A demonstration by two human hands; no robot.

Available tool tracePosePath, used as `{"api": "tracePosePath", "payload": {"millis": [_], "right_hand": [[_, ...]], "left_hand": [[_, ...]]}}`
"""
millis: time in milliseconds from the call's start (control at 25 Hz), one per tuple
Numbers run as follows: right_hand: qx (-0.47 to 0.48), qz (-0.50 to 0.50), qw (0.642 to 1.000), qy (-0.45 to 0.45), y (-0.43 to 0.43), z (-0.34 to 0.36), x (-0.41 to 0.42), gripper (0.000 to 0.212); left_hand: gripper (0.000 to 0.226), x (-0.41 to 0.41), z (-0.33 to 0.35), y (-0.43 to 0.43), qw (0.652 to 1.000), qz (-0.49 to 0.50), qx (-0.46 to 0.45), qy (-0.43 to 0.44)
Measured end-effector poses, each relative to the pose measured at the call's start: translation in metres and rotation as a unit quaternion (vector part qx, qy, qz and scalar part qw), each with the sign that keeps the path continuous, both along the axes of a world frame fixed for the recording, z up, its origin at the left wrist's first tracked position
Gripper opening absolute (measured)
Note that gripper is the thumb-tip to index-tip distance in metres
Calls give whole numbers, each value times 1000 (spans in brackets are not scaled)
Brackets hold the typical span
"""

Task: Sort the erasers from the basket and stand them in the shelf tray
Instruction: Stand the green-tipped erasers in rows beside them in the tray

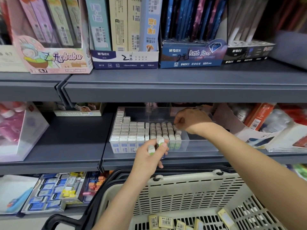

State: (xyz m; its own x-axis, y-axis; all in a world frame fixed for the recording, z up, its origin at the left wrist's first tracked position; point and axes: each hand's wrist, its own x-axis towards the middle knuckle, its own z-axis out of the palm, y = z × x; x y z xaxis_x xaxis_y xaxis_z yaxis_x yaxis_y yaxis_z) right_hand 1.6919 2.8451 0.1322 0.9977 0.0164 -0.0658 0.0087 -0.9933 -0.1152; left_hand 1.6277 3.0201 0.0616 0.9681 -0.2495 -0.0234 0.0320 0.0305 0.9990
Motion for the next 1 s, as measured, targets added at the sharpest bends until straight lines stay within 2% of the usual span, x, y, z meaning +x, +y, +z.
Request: {"api": "tracePosePath", "payload": {"millis": [320,600,840,1000], "right_hand": [[25,-14,1000,13,0,1,2,3],[81,-8,996,42,2,2,3,17],[134,-17,991,18,-6,11,-5,8],[99,-5,995,10,-5,13,-15,5]], "left_hand": [[12,1,-1,0,1000,-3,0,8],[12,0,1,0,1000,-4,-3,9],[12,0,2,0,1000,-2,-5,11],[12,-2,3,0,1000,-4,-14,10]]}}
